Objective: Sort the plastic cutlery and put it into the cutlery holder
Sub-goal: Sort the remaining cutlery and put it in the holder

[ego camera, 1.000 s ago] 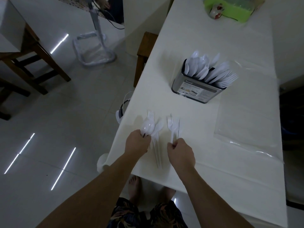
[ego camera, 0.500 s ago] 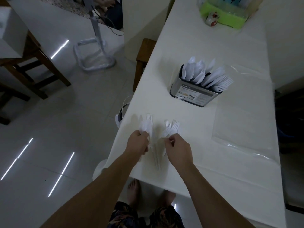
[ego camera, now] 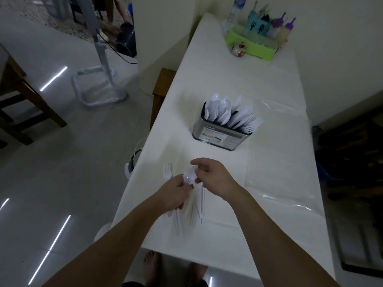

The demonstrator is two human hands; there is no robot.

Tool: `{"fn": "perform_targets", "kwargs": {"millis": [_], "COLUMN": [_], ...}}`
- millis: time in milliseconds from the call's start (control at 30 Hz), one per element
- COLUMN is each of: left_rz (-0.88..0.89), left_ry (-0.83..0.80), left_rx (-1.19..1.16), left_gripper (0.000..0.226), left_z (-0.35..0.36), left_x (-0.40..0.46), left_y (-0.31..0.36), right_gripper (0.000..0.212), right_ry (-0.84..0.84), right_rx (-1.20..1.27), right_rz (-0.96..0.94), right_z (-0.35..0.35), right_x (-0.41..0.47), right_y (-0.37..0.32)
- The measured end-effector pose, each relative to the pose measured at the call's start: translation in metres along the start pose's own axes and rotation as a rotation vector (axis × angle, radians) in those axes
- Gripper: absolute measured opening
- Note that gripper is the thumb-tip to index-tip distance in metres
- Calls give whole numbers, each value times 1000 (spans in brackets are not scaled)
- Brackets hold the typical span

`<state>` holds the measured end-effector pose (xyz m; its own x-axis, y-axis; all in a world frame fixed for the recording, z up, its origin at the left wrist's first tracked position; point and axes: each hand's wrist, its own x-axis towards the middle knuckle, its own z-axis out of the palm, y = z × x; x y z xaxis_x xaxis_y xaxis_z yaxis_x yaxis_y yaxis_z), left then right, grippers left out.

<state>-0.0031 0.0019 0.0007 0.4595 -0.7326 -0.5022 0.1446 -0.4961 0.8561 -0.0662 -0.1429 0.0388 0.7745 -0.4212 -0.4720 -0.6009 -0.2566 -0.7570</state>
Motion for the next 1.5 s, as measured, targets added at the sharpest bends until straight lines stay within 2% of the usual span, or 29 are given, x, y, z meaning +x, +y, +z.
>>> {"fn": "perform_targets", "kwargs": {"millis": [133, 200, 333, 467, 600, 733, 867, 1033, 1267, 1367, 1500], "left_rz": [122, 169, 258, 345, 318, 428, 553, 488, 509, 462, 388], "left_ry": [29, 52, 141, 266, 408, 460, 398, 357, 352, 394, 605], "left_rx": [206, 257, 339, 377, 402, 556, 767, 872, 809, 669, 489], "left_gripper": [12, 13, 30, 10, 39, 47, 60, 65, 65, 57, 44], "left_z": [5, 7, 10, 11, 0, -18, -29, -36, -41, -46, -55], "left_x": [11, 18, 29, 44, 62, 74, 89, 109, 109, 98, 79], "left_y": [12, 20, 39, 57, 72, 82, 94, 102, 104, 99, 73], "right_gripper": [7, 10, 8, 8, 14, 16, 19, 23, 22, 15, 6], "right_ry": [77, 130, 218, 314, 542, 671, 686, 652, 520, 475, 478], "right_rx": [-140, -183, -105, -184, -457, -528, -601, -746, -881, -1026, -1044], "right_rz": [-80, -94, -50, -50, -232, -341, -407, -386, -358, -357, -365], "right_z": [-16, -26, -51, -72, -100, -127, -134, -127, -109, -97, -84], "right_x": [1, 2, 3, 8, 19, 34, 50, 67, 96, 105, 112], "right_y": [-6, -9, -17, -31, -59, -82, -93, -100, -83, -78, -74]}}
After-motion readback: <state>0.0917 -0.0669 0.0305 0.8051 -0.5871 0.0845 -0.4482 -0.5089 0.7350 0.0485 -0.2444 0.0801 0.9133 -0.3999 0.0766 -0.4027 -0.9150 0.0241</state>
